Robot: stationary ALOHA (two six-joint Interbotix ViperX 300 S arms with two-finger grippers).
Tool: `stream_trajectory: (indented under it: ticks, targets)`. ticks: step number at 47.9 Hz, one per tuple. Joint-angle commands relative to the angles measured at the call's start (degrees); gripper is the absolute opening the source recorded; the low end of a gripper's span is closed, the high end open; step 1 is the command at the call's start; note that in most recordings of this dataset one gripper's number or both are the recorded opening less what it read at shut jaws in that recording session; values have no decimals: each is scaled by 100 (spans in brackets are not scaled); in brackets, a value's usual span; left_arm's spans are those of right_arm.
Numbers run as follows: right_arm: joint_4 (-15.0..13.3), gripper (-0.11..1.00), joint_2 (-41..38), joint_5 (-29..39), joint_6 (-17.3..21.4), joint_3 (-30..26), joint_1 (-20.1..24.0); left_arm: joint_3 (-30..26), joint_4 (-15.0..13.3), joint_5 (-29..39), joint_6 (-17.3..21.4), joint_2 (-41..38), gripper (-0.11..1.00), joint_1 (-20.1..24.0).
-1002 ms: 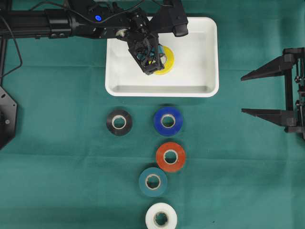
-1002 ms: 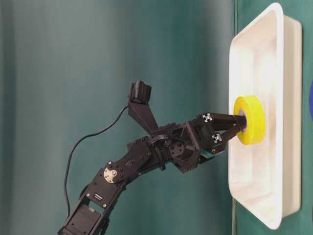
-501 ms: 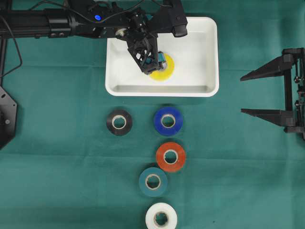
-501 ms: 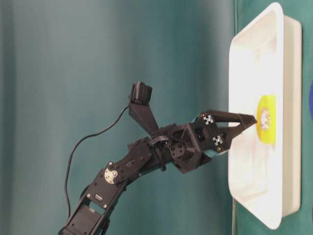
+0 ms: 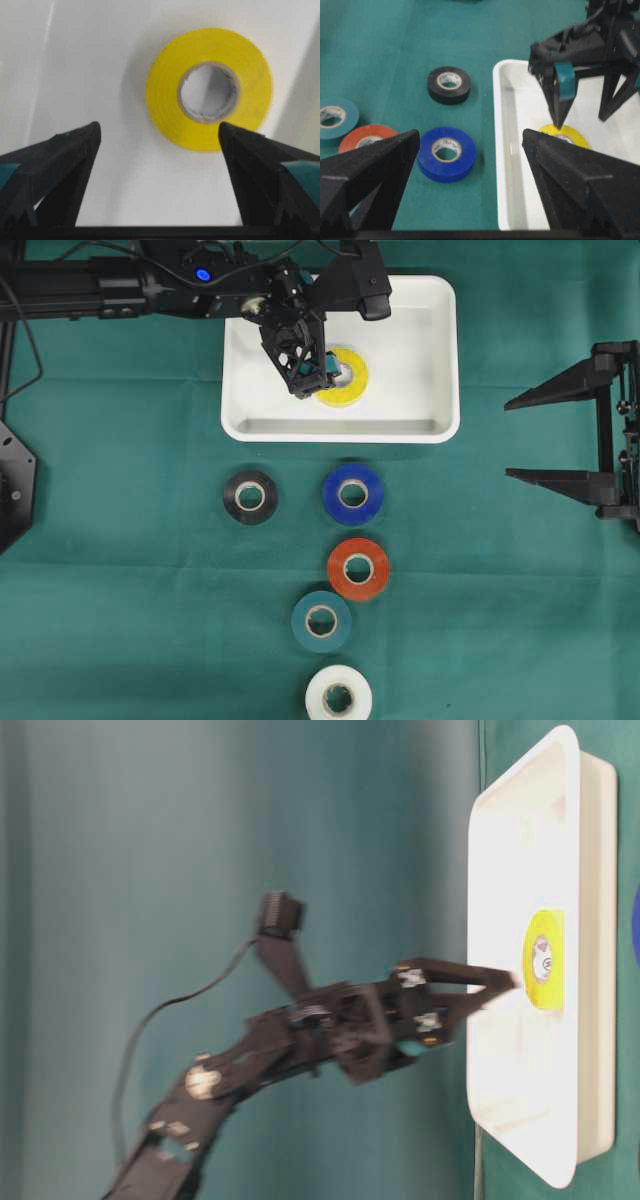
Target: Pick up the tape from a random location and place it into the white case.
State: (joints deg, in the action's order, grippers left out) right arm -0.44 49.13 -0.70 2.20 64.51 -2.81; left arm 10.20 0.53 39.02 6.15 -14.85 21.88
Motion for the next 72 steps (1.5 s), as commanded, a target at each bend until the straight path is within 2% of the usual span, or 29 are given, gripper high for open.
stream_trajectory:
  ticks: [1,17,34,41,50,57,66,72]
  targets:
    - [0,91,-26,-18,9,-141,9,-211,-9,114,-9,519,91,-18]
    - [0,91,-26,0,18,-158,9,-677,18,923,0,1354,91,-114]
    - [0,91,-26,0,9,-176,9,-624,26,1002,0,1635,91,-193]
    - [0,91,-18,0,18,-176,9,-571,26,1002,-9,1644,91,-589]
    - [-9,91,-18,0,18,-193,9,-510,26,958,-18,1644,91,-1441]
    - [9,91,-26,0,26,-202,9,-466,26,738,-18,1644,91,-1934]
    - [18,91,-18,9,35,-211,9,-325,26,703,-9,1740,91,-2030]
    - [44,91,9,149,44,-211,9,26,26,712,-9,2083,91,-1978]
